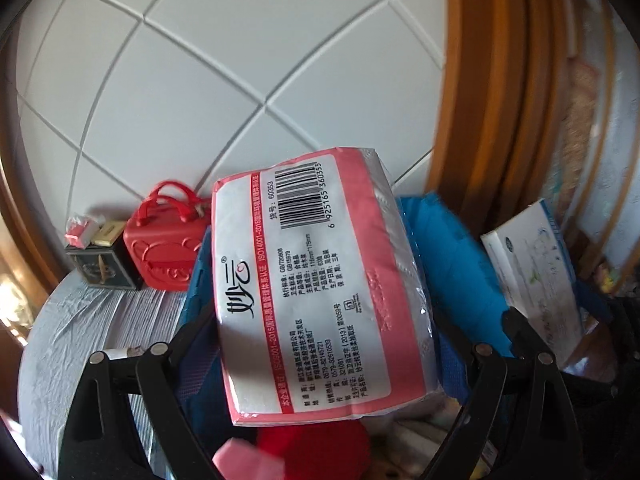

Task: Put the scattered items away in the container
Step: 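Open the left gripper over the crate while the right releases the medicine box inside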

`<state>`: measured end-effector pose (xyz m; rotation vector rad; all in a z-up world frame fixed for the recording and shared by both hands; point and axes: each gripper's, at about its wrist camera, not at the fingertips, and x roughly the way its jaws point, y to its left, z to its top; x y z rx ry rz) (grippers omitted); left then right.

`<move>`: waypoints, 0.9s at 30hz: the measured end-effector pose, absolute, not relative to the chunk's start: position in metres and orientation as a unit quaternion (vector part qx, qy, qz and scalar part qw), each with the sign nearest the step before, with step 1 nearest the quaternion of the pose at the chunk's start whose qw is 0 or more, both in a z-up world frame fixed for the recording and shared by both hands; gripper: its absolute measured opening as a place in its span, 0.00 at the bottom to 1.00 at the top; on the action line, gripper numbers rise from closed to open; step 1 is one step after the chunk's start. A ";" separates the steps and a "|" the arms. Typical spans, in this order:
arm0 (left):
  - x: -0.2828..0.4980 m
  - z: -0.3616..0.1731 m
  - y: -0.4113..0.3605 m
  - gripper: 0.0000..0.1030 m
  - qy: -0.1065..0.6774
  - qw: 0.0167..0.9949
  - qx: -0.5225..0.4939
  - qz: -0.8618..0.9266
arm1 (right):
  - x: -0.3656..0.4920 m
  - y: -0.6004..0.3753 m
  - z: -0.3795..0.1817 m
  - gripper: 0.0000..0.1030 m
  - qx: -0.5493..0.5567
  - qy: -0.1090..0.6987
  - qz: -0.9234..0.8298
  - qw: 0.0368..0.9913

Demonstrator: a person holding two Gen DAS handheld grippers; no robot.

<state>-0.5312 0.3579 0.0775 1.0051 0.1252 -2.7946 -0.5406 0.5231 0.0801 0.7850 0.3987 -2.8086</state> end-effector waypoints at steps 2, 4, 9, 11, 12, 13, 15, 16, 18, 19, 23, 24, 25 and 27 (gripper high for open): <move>-0.557 0.059 0.360 0.89 0.041 0.090 0.365 -0.926 | -0.565 0.522 0.060 0.75 0.290 0.143 -0.940 0.106; -0.581 0.036 0.360 0.89 0.045 0.095 0.399 -0.911 | -0.586 0.524 0.038 0.75 0.319 0.140 -0.931 0.111; -0.614 -0.021 0.361 0.89 0.032 0.103 0.470 -0.876 | -0.614 0.523 -0.008 0.75 0.376 0.139 -0.907 0.129; -0.621 -0.040 0.363 0.89 0.021 0.109 0.499 -0.859 | -0.617 0.520 -0.025 0.75 0.402 0.149 -0.893 0.140; -0.624 -0.048 0.363 0.89 0.030 0.103 0.516 -0.850 | -0.619 0.518 -0.032 0.75 0.412 0.155 -0.887 0.142; -0.625 -0.053 0.363 0.89 0.042 0.095 0.527 -0.843 | -0.620 0.515 -0.040 0.75 0.421 0.165 -0.880 0.142; -0.623 -0.062 0.362 0.89 0.053 0.091 0.542 -0.834 | -0.618 0.511 -0.052 0.75 0.437 0.180 -0.870 0.143; -0.623 -0.064 0.362 0.89 0.050 0.092 0.545 -0.832 | -0.617 0.509 -0.057 0.75 0.444 0.186 -0.864 0.146; -0.623 -0.065 0.362 0.90 0.052 0.096 0.544 -0.832 | -0.617 0.507 -0.064 0.75 0.452 0.196 -0.857 0.149; -0.622 -0.065 0.359 0.91 0.056 0.096 0.542 -0.833 | -0.616 0.506 -0.067 0.75 0.454 0.202 -0.855 0.148; -0.624 -0.069 0.352 0.91 0.076 0.093 0.551 -0.826 | -0.616 0.509 -0.071 0.75 0.454 0.204 -0.854 0.148; -0.624 -0.071 0.350 0.91 0.079 0.094 0.552 -0.825 | -0.616 0.513 -0.071 0.75 0.455 0.202 -0.855 0.148; -0.624 -0.071 0.349 0.91 0.080 0.095 0.552 -0.825 | -0.615 0.510 -0.071 0.75 0.456 0.200 -0.855 0.148; -0.623 -0.068 0.352 0.91 0.080 0.096 0.548 -0.827 | -0.613 0.499 -0.066 0.75 0.459 0.197 -0.854 0.146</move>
